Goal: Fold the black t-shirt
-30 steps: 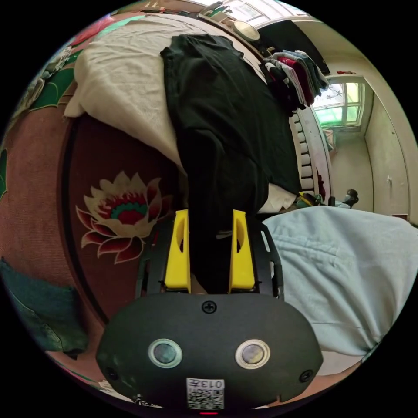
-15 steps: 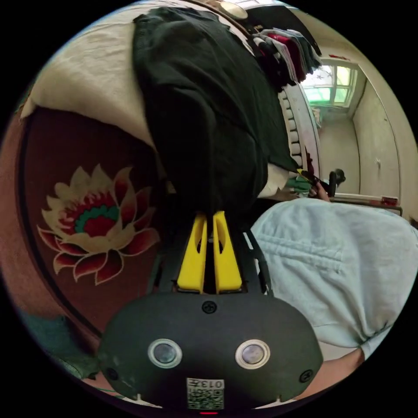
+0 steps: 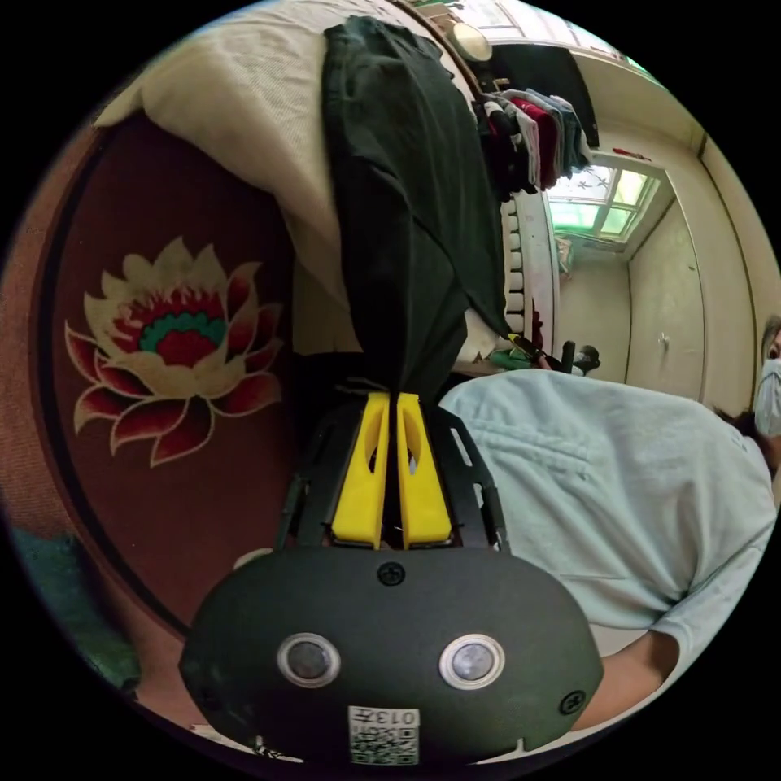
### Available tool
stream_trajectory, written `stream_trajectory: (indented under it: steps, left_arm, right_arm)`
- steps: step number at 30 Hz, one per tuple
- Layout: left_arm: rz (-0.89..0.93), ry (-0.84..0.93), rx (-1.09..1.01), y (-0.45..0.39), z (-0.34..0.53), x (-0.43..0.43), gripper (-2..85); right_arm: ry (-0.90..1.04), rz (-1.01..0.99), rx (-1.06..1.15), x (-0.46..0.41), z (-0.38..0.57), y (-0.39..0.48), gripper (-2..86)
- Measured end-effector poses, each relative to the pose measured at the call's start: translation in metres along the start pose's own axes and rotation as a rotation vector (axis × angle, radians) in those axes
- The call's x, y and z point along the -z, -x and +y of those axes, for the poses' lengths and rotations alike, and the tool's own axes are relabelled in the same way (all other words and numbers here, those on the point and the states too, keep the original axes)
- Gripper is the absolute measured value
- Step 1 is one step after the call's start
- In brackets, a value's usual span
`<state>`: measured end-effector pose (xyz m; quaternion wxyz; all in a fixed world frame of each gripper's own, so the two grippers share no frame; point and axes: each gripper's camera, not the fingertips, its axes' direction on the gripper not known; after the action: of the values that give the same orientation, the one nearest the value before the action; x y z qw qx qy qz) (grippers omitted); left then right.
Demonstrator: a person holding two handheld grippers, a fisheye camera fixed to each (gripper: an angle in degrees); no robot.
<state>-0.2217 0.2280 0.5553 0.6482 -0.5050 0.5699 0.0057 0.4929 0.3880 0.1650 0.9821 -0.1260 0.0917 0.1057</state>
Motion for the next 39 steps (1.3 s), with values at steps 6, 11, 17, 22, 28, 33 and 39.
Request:
stream_trajectory:
  steps: [6,11,17,22,28,33,39]
  left_arm:
    - [0.1,0.05,-0.054,-0.015,-0.003,0.011,0.4]
    - [0.053,-0.002,-0.114,-0.047,-0.013,0.042,0.4]
    - [-0.072,-0.032,-0.293,-0.12,-0.057,0.091,0.4]
    - [-0.133,-0.064,-0.399,-0.17,-0.133,0.117,0.6]
    - [-0.129,-0.052,-0.288,-0.164,-0.252,0.101,2.0]
    - [-0.171,-0.132,-0.107,-0.139,-0.272,0.092,11.3]
    - [-0.331,-0.078,-0.257,-0.17,-0.211,0.075,14.2]
  right_arm:
    - [0.048,0.021,0.005,-0.007,-0.001,0.002,0.7]
    - [0.036,0.037,0.043,0.001,-0.002,0.009,0.7]
    - [-0.118,0.043,0.151,0.046,-0.015,0.029,0.9]
    - [-0.204,-0.031,0.17,0.067,-0.054,0.034,1.1]
    - [-0.137,-0.057,0.115,0.034,-0.13,0.037,2.4]
    - [-0.098,-0.139,0.073,0.013,-0.173,0.037,7.9]
    - [-0.184,-0.142,0.089,0.048,-0.139,0.021,8.4]
